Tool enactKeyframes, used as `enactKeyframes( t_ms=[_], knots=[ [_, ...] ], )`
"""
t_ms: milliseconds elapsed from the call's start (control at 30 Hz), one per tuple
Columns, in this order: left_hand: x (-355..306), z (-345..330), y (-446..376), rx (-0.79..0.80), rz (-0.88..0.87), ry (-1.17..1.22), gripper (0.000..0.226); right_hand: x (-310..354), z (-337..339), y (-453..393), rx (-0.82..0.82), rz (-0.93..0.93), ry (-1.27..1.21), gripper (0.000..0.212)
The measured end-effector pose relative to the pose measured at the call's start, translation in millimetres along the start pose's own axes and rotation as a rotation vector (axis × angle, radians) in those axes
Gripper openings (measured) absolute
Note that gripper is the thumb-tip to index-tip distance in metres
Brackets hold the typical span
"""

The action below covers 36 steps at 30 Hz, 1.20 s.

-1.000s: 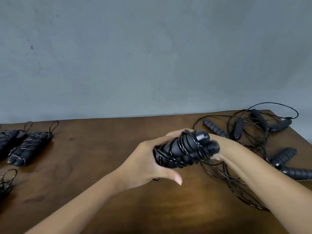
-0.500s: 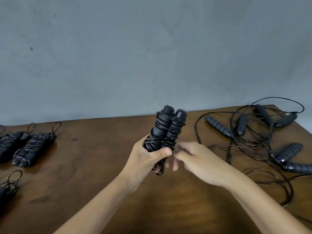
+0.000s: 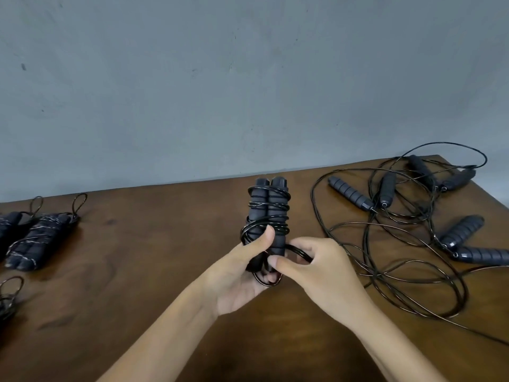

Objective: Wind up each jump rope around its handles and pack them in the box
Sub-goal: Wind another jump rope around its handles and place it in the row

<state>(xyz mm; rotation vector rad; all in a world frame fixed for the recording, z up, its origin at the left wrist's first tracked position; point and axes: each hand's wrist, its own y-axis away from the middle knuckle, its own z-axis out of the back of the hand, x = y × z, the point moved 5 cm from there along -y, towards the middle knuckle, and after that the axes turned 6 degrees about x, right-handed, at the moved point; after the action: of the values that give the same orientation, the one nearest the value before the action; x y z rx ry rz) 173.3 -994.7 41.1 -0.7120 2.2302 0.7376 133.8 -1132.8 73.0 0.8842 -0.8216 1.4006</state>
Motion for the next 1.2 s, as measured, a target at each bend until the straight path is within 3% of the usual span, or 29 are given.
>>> enactKeyframes(
  t_ms=[100, 200, 500, 767, 867, 933, 1033, 1100, 1200],
  knots=[
    [-1.7, -4.2, 2.9, 0.157, 0.027, 0.121, 0.082, -2.1, 4.5, 2.4, -0.018, 0.007, -0.059, 0.028],
    [-0.9, -7.0, 2.6, 0.218, 0.02, 0.173, 0.083, -3.0, 8.7, 3.3, -0.012, 0.016, -0.085, 0.013],
    [2.9, -12.5, 2.5, 0.146, -0.056, 0.25, 0.063, -5.3, 6.9, 2.8, -0.03, 0.007, -0.045, 0.012],
    [4.7, -7.9, 9.5, 0.095, -0.041, 0.133, 0.073, 7.5, 17.1, 0.8, -0.043, 0.09, 0.085, 0.018],
    [-8.5, 2.0, 12.1, 0.021, -0.137, -0.119, 0.072, 13.4, 24.5, 1.8, -0.019, 0.083, 0.097, 0.022],
    [-25.9, 18.1, 16.8, -0.127, -0.227, -0.335, 0.083, 15.6, 29.5, 1.8, 0.021, 0.064, 0.117, 0.023],
    [-66.4, 25.3, 31.7, -0.294, -0.41, -0.927, 0.111, 20.3, 34.5, 1.5, 0.103, 0.067, 0.191, 0.033],
    [-89.6, 11.9, 39.8, -0.249, -0.485, -1.338, 0.118, 23.9, 38.4, 1.1, 0.135, 0.057, 0.271, 0.046],
    [-107.0, -31.3, 43.0, -0.024, -0.436, -1.899, 0.105, 32.9, 37.9, 0.4, 0.216, 0.081, 0.476, 0.047]
  ],
)
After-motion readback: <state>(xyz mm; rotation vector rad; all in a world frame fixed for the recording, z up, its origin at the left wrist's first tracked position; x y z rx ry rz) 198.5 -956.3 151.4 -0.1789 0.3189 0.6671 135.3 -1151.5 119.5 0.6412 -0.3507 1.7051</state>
